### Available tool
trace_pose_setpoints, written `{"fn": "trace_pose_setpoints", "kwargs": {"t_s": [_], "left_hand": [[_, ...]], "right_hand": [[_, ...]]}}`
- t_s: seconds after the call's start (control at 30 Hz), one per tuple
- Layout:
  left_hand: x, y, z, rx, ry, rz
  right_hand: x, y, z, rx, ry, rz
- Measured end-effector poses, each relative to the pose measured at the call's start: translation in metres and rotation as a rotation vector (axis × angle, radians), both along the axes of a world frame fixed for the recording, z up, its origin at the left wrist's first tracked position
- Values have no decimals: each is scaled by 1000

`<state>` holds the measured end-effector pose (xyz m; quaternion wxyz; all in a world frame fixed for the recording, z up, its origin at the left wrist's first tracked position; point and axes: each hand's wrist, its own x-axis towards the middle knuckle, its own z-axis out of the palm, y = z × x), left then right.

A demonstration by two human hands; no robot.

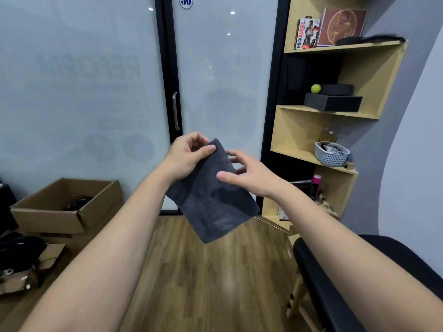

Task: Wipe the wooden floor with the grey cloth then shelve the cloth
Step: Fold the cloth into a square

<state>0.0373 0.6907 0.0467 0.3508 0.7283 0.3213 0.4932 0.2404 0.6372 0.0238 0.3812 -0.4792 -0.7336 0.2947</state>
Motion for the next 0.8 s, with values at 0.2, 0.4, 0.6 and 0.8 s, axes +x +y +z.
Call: {"fn": "trace_pose_setpoints", "kwargs": {"t_s": [0.2, 0.4, 0.6, 0.8], "left_hand": [[-14, -5, -20, -56, -47, 33], [-25, -17, -43, -43, 55, 126], [-62, -56, -73, -361, 418, 138], [-113, -109, -121, -562, 513, 220]], "right_hand": [[-18, 8, -4, -193, 180, 92], [-28, 7, -22, -156, 125, 147], [-34, 1, -41, -124, 50, 299], [-53, 7, -68, -198, 21, 437]]}}
